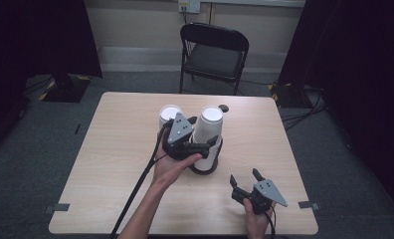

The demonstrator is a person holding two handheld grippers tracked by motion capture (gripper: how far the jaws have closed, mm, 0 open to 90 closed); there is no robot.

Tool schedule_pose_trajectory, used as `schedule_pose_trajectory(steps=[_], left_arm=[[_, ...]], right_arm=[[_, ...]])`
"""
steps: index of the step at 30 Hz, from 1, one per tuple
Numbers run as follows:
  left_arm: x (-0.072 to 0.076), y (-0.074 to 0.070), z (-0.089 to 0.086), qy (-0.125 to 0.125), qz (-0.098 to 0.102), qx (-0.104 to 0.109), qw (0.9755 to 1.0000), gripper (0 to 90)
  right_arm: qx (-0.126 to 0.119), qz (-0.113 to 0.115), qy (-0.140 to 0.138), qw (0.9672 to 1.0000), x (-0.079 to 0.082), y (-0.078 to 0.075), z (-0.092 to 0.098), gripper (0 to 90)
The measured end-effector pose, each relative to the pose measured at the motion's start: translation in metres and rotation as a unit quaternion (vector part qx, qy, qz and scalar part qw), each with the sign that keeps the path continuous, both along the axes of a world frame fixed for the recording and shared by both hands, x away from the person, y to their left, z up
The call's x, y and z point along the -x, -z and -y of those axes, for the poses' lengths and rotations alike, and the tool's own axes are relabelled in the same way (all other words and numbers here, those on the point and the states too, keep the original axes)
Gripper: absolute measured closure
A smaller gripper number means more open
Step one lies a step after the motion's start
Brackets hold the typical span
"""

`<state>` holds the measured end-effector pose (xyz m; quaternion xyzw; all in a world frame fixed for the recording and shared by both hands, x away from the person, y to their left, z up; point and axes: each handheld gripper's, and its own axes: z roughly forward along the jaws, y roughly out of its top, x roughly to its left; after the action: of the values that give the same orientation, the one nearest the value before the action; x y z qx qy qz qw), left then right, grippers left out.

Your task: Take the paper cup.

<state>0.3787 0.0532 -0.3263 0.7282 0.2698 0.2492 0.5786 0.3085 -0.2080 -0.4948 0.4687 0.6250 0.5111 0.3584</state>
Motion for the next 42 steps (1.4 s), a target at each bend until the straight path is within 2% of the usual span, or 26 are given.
schedule_pose_trajectory(steps=[4,6,13,17,22,33,39,42], left_arm=[[-0.004,-0.004,0.006,-0.012,0.005,-0.005,0.9999,15.9],[-0.007,-0.006,0.007,-0.012,0.001,0.005,0.9999,15.8],[-0.015,-0.009,0.011,-0.024,0.001,0.005,0.9997,15.9],[-0.018,-0.009,0.015,-0.035,0.005,-0.009,0.9993,16.1],[-0.023,-0.011,0.018,-0.034,0.004,-0.017,0.9993,16.5],[-0.038,-0.009,0.026,-0.043,-0.023,-0.02,0.9986,17.3],[-0.038,-0.005,0.032,-0.049,-0.019,-0.036,0.998,17.5],[-0.039,-0.003,0.036,-0.059,-0.021,-0.048,0.9969,17.0]], right_arm=[[-0.002,0.0,-0.001,1.0,0.0,0.0,0.0,14.9],[-0.001,0.0,-0.001,1.0,0.0,0.0,0.0,15.0],[-0.002,0.0,-0.003,1.0,0.0,0.0,0.001,15.4],[-0.002,0.0,-0.005,1.0,0.0,0.0,0.001,15.5],[-0.003,0.0,-0.006,1.0,0.0,0.0,0.001,15.5],[-0.005,-0.001,-0.008,1.0,0.0,0.0,0.001,15.7],[-0.005,-0.001,-0.009,0.9999,0.0,0.0,0.001,15.9],[-0.005,-0.002,-0.01,0.9999,0.0,0.0,0.001,15.9]])
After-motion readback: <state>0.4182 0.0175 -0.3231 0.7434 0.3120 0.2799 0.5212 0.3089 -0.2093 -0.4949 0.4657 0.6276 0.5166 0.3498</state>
